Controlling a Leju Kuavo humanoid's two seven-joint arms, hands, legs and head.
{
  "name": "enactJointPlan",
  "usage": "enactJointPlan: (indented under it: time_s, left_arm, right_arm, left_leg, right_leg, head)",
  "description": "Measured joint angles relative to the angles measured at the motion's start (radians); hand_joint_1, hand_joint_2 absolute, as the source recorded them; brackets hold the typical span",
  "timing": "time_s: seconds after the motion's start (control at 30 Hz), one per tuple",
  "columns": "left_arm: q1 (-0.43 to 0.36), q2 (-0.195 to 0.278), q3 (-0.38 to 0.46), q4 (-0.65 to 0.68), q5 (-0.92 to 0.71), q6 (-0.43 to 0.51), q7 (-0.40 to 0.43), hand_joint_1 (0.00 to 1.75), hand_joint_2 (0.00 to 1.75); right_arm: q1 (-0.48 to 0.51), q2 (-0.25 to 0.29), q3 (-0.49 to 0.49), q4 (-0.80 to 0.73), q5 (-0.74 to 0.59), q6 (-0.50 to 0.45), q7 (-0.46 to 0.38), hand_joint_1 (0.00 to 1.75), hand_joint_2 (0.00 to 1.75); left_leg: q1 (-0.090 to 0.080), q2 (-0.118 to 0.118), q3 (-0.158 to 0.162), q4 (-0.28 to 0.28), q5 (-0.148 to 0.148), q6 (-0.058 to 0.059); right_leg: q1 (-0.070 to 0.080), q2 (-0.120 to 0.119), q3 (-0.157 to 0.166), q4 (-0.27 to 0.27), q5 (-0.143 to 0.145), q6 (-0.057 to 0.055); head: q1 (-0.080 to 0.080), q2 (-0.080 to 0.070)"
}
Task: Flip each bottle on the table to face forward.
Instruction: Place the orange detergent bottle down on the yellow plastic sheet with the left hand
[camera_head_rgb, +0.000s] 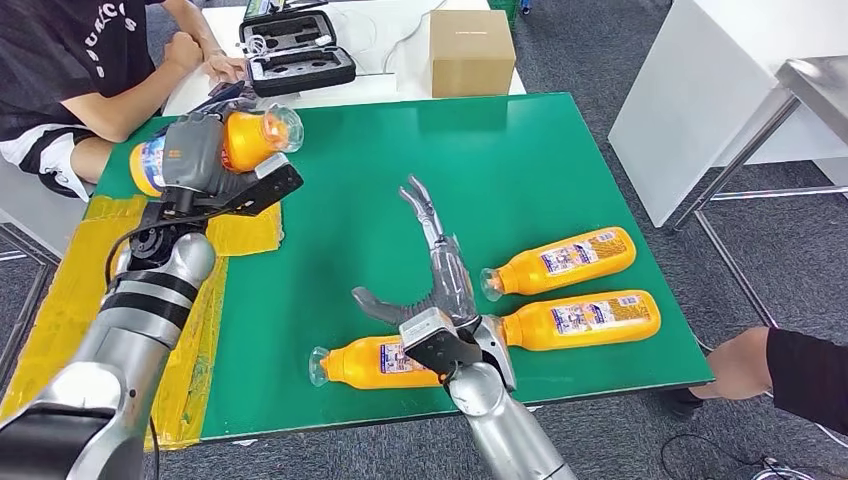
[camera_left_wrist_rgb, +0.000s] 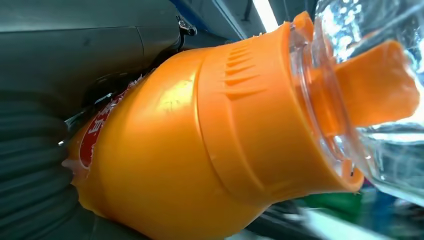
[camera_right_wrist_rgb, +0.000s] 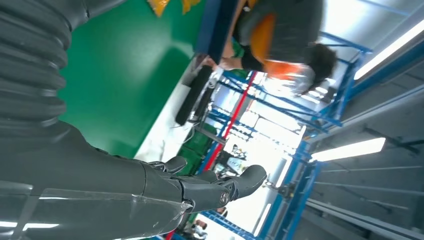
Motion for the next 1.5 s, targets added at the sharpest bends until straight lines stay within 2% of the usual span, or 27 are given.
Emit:
enactJointPlan:
  time_s: [0.1, 0.2, 0.33, 0.53, 0.63, 0.67, 0.77, 0.8, 1.33, 1.5]
  left_arm:
    - [-0.040, 0.029, -0.008, 0.113, -0.123, -0.014, 0.059, 1.75, 1.75]
    - [-0.049, 0.051, -0.013, 0.202, -0.152, -0.024, 0.059, 1.75, 1.75]
    - [-0.034, 0.074, -0.012, 0.296, -0.162, -0.045, 0.074, 1.75, 1.75]
    - [-0.009, 0.100, -0.009, 0.388, -0.188, -0.136, 0.153, 1.75, 1.75]
    - [0.011, 0.114, 0.001, 0.418, -0.183, -0.148, 0.170, 1.75, 1.75]
    - [0.018, 0.117, 0.005, 0.426, -0.180, -0.148, 0.170, 1.61, 1.75]
    - [0.036, 0.125, 0.015, 0.443, -0.174, -0.147, 0.170, 0.31, 1.75]
    - [0.041, 0.126, 0.018, 0.447, -0.172, -0.147, 0.170, 0.01, 1.75]
    - [0.073, 0.127, 0.050, 0.475, -0.158, -0.114, 0.164, 0.00, 1.75]
    - [0.085, 0.124, 0.074, 0.476, -0.117, -0.068, 0.112, 0.00, 1.75]
  right_arm:
    - [0.008, -0.011, 0.008, -0.033, -0.014, 0.013, -0.002, 0.00, 1.75]
    - [0.013, -0.021, 0.015, -0.052, -0.039, 0.034, -0.007, 0.00, 1.75]
    - [0.018, -0.034, 0.020, -0.069, -0.074, 0.059, -0.010, 0.00, 1.75]
    - [0.020, -0.047, 0.022, -0.075, -0.078, 0.063, -0.010, 0.00, 1.75]
    - [0.022, -0.051, 0.025, -0.075, -0.080, 0.067, -0.010, 0.00, 1.75]
    - [0.022, -0.053, 0.026, -0.075, -0.080, 0.068, -0.010, 0.00, 1.75]
    - [0.022, -0.055, 0.028, -0.075, -0.081, 0.070, -0.010, 0.00, 1.75]
    - [0.022, -0.055, 0.029, -0.075, -0.082, 0.070, -0.010, 0.00, 1.75]
    - [0.020, -0.054, 0.037, -0.064, -0.086, 0.073, -0.010, 0.00, 1.75]
    - [0.009, -0.056, 0.052, -0.046, -0.057, 0.078, -0.001, 0.00, 1.75]
  left_leg:
    - [0.000, 0.000, 0.000, 0.000, 0.000, 0.000]
    - [0.000, 0.000, 0.000, 0.000, 0.000, 0.000]
    - [0.000, -0.001, -0.001, 0.000, 0.000, 0.000]
    - [0.000, 0.000, -0.001, 0.000, 0.000, 0.000]
    - [0.000, 0.000, -0.001, 0.000, 0.000, 0.000]
    - [0.000, -0.001, -0.001, 0.000, 0.000, 0.000]
    - [0.000, -0.001, -0.001, 0.000, 0.000, 0.000]
    - [0.000, -0.001, -0.001, 0.000, 0.000, 0.000]
    - [0.000, -0.001, 0.000, 0.000, 0.000, 0.000]
    - [0.000, -0.001, 0.000, 0.000, 0.000, 0.000]
  right_leg:
    - [0.000, 0.000, 0.000, 0.000, 0.000, 0.000]
    - [0.000, 0.000, 0.000, 0.000, 0.000, 0.000]
    - [0.000, 0.000, 0.000, 0.000, -0.001, 0.000]
    - [0.000, 0.000, 0.000, 0.000, -0.001, 0.000]
    - [0.000, 0.000, 0.000, 0.000, -0.001, 0.000]
    - [0.000, 0.000, 0.000, 0.000, -0.001, 0.000]
    - [0.000, 0.000, 0.000, 0.000, -0.001, 0.000]
    - [0.000, 0.000, 0.000, 0.000, -0.001, 0.000]
    - [0.000, 0.000, 0.000, 0.000, -0.001, 0.000]
    - [0.000, 0.000, 0.000, 0.000, -0.001, 0.000]
  head:
    - [0.000, 0.000]
    - [0.000, 0.000]
    - [0.000, 0.000]
    - [0.000, 0.000]
    - [0.000, 0.000]
    - [0.000, 0.000]
    - [0.000, 0.000]
    - [0.000, 0.000]
    - [0.000, 0.000]
    - [0.000, 0.000]
